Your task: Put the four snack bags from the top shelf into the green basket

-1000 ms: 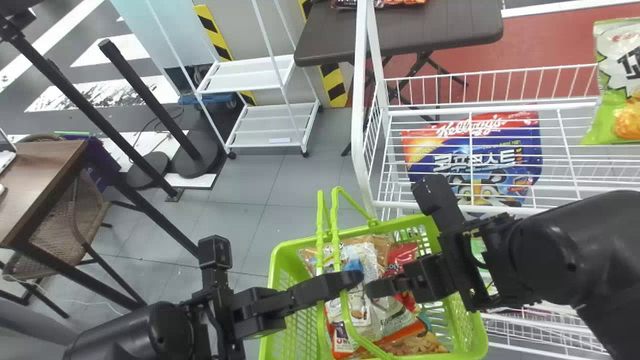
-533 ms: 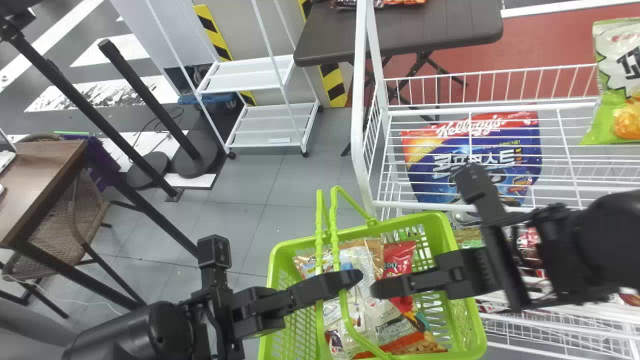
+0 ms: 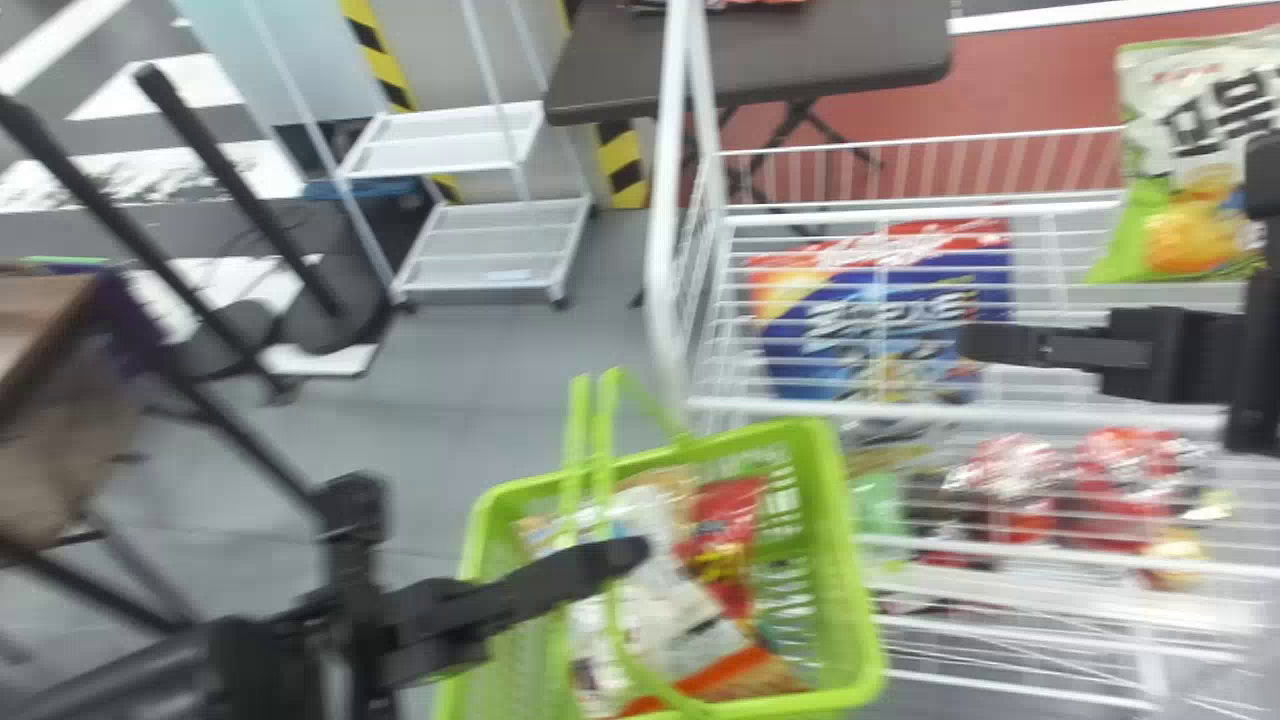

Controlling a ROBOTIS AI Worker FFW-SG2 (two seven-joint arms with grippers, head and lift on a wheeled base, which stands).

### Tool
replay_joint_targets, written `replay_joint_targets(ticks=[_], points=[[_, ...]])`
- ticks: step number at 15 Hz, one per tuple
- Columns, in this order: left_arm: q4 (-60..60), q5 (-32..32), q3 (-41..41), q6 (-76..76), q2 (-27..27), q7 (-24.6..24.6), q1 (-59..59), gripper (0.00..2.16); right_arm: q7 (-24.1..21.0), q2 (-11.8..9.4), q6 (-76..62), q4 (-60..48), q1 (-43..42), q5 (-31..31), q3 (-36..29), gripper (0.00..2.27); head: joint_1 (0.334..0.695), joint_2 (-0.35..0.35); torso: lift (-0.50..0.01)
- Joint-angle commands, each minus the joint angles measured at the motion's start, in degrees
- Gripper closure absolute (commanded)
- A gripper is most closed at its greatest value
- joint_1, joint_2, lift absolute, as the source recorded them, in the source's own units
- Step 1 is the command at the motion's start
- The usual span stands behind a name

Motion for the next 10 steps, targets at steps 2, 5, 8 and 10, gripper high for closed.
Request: replay_joint_targets(ticks=[2,5,8,10], points=[[-0.01,0.0,0.06,0.0,0.09,-0.57,0.16,2.15,-2.36,-0.02,-13.51,7.64,-4.35,7.97,-2.52,0.05,0.695,0.067,0.0],[0.08,0.0,0.15,-0.17,0.18,-0.57,0.34,2.15,-3.41,-0.02,-21.24,18.8,-10.23,12.18,-5.24,0.06,0.695,0.0,0.0],[0.16,0.0,0.06,0.0,0.18,-0.57,0.34,2.15,-6.14,-0.2,-25.99,24.96,-12.61,14.56,-5.33,0.09,0.695,-0.062,0.0],[0.16,0.0,0.15,0.0,0.26,-0.57,0.42,2.15,-6.14,-0.11,-26.16,26.63,-13.75,15.35,-5.15,0.16,0.695,-0.076,0.0]])
